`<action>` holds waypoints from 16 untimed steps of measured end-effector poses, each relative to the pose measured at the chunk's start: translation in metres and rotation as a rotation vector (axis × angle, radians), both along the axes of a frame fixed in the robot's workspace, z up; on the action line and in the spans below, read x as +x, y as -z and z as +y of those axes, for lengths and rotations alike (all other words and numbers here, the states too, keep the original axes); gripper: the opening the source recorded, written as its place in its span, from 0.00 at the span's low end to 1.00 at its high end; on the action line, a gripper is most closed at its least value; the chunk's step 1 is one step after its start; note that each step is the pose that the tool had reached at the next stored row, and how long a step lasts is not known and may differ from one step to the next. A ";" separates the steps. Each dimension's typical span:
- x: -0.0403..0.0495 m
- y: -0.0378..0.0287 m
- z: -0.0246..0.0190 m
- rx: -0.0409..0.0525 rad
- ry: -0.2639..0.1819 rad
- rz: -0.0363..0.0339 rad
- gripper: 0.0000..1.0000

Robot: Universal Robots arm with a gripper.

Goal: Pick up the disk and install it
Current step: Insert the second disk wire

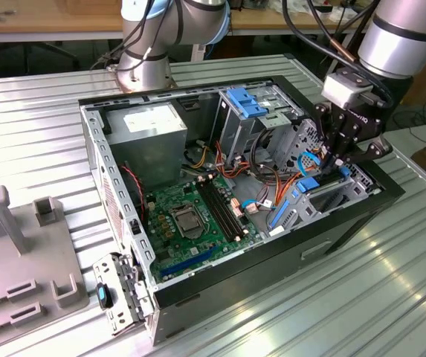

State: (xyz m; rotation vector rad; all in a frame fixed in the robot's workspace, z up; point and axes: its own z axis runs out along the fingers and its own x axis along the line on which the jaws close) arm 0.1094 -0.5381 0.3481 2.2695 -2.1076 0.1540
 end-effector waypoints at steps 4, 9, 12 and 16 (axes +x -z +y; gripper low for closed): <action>0.0000 0.0019 0.0000 0.0019 0.000 0.0000 0.16; 0.0000 0.0040 0.0000 0.0076 0.000 0.0000 0.16; 0.0000 0.0058 -0.0001 0.0133 0.000 0.0000 0.16; 0.0000 0.0069 -0.0002 0.0189 0.000 0.0000 0.16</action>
